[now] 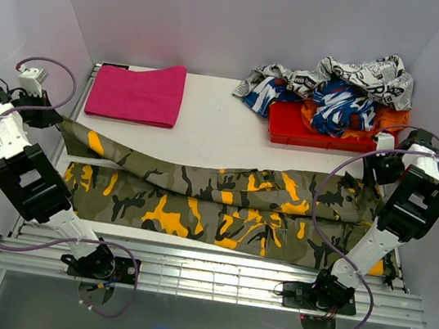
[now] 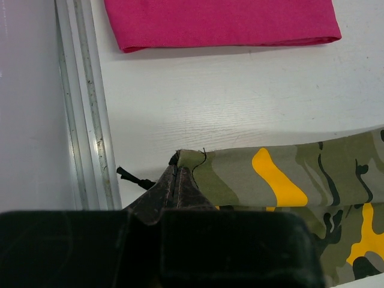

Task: Fold and stack the trousers
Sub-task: Flatten the trousers out

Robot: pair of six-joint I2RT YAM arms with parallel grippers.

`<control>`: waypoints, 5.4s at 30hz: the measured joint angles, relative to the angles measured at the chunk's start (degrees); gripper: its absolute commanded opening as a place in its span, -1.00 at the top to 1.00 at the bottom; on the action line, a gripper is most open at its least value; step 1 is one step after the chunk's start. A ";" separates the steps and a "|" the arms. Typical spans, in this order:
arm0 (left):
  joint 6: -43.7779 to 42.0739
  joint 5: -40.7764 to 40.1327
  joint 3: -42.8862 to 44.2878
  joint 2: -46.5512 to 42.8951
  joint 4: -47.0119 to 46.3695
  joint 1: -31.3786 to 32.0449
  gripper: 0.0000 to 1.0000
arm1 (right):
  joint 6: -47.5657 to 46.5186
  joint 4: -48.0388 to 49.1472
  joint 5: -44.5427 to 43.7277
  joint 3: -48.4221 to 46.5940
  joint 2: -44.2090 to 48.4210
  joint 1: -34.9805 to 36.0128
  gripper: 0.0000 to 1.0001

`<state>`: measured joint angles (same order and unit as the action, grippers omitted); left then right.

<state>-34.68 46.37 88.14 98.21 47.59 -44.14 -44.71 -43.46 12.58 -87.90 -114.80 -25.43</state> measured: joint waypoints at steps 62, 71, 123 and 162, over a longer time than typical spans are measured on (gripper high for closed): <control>19.47 -4.81 -15.98 -17.97 -28.41 2.19 1.00 | 11.06 16.31 20.11 18.67 30.91 -17.29 0.85; 19.50 -9.11 -15.17 -9.18 -33.53 9.73 1.00 | 14.43 22.29 17.79 19.28 25.59 -14.40 0.85; 11.98 -26.43 -4.42 19.74 -16.48 18.80 0.35 | 3.61 13.38 -6.49 29.27 16.98 0.76 0.32; 13.92 -23.74 -0.11 22.97 -16.74 20.81 0.28 | 6.34 7.13 -1.66 17.62 8.41 0.79 0.49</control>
<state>-20.75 22.63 88.03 121.19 30.85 -23.33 -38.37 -36.34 10.92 -70.28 -106.39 -24.64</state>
